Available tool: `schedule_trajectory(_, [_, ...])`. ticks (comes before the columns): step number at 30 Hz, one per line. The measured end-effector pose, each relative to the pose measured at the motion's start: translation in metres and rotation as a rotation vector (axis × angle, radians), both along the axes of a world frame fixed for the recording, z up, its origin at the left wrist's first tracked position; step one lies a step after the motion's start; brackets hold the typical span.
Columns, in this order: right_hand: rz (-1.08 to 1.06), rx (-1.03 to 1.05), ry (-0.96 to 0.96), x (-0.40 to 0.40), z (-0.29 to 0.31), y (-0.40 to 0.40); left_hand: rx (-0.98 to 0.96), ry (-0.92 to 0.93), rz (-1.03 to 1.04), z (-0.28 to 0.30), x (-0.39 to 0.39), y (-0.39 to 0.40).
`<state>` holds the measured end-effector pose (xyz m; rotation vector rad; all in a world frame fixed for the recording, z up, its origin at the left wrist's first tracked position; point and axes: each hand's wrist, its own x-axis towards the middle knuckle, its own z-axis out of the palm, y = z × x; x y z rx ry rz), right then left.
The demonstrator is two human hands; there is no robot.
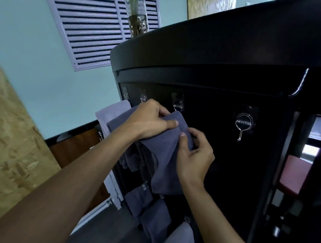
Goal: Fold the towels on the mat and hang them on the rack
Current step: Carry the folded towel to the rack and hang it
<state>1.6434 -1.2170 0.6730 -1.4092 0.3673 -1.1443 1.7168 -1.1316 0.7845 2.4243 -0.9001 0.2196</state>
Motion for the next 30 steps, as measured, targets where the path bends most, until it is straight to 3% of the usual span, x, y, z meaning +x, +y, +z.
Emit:
schedule_trajectory(4, [-0.018, -0.125, 0.094, -0.002, -0.002, -0.005, 0.097, 0.035, 0.004, -0.004, 0.000, -0.002])
schedule_trajectory(9, [-0.273, -0.682, 0.240, -0.013, -0.021, -0.003, 0.170, 0.123, -0.010, 0.002, -0.003, 0.003])
schedule_trajectory(11, [-0.332, -0.817, 0.233, -0.012, -0.029, -0.001, 0.184, 0.154, 0.000, 0.005, -0.005, 0.003])
schedule_trajectory(15, [-0.024, -0.602, 0.247, -0.009, -0.026, 0.005, 0.281, 0.202, 0.038, 0.010, -0.008, -0.002])
schedule_trajectory(18, [0.191, -0.453, 0.232, -0.011, -0.025, 0.014, 0.247, 0.306, -0.008, 0.012, -0.008, -0.001])
schedule_trajectory(22, [0.235, -0.361, 0.201, -0.006, -0.025, 0.019, 0.285, 0.325, -0.001, 0.012, -0.008, 0.000])
schedule_trajectory(30, [0.280, -0.350, 0.252, -0.011, -0.016, 0.009, 0.351, 0.179, 0.038, 0.009, -0.015, -0.001])
